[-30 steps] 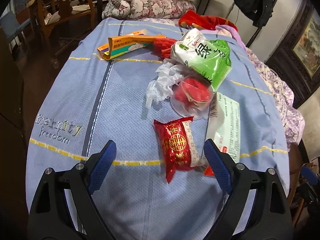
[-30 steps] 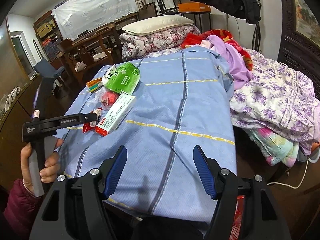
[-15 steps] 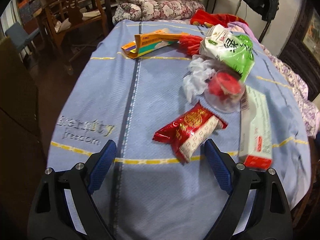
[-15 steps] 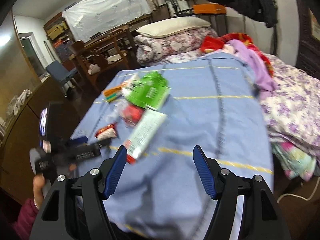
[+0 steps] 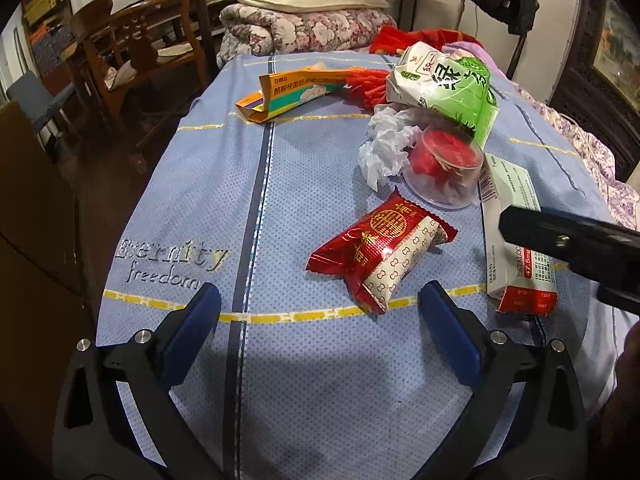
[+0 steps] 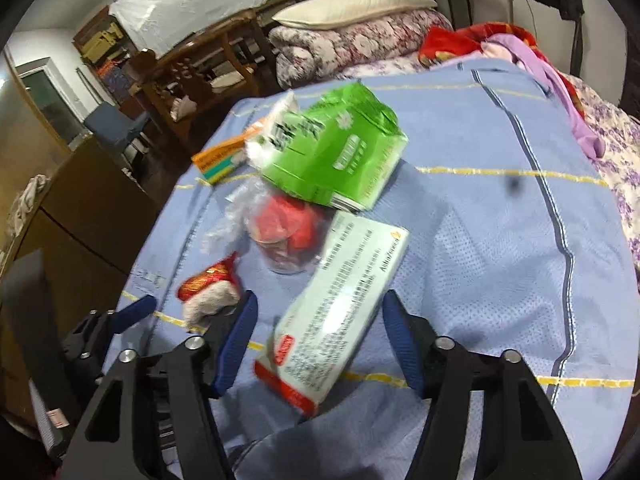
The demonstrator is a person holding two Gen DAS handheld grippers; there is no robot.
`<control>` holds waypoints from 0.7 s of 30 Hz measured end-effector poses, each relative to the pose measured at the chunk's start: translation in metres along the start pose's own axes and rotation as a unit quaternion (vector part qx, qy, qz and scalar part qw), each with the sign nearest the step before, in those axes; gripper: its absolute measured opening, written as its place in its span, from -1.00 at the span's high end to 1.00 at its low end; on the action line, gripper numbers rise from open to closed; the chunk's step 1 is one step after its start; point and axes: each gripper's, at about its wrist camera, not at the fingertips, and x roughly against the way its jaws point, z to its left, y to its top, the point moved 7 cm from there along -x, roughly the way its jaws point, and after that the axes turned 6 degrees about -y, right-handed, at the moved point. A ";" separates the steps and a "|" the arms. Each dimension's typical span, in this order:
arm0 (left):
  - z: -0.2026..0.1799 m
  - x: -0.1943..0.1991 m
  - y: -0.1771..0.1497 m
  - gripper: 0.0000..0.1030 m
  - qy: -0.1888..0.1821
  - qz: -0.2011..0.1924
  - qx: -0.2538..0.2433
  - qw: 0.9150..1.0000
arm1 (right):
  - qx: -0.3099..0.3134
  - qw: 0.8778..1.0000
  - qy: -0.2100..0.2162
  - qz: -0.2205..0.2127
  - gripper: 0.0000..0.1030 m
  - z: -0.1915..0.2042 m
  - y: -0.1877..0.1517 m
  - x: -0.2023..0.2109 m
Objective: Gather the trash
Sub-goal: 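Grasp the red snack wrapper with the left tool while the right tool grasps the white medicine box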
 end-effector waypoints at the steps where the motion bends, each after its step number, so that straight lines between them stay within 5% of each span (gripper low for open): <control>1: 0.000 0.000 0.000 -0.88 0.000 0.000 0.000 1.000 | 0.000 1.000 -0.002 0.004 -0.01 -0.002 -0.002 -0.004; 6: -0.001 0.000 0.000 -0.87 -0.002 0.010 0.002 1.000 | 0.000 1.000 0.008 -0.005 0.15 -0.006 -0.001 -0.001; 15: -0.010 -0.005 0.024 -0.83 0.006 0.002 -0.021 1.000 | 0.004 1.000 -0.013 -0.011 0.06 -0.024 -0.002 0.003; 17: -0.013 -0.006 0.027 -0.61 0.000 -0.005 -0.023 1.000 | 0.011 1.000 -0.017 -0.012 0.00 -0.021 -0.003 0.000; 21: -0.019 -0.006 0.028 0.16 -0.029 -0.006 -0.020 0.999 | 0.017 0.999 -0.022 -0.023 0.06 -0.019 -0.004 0.001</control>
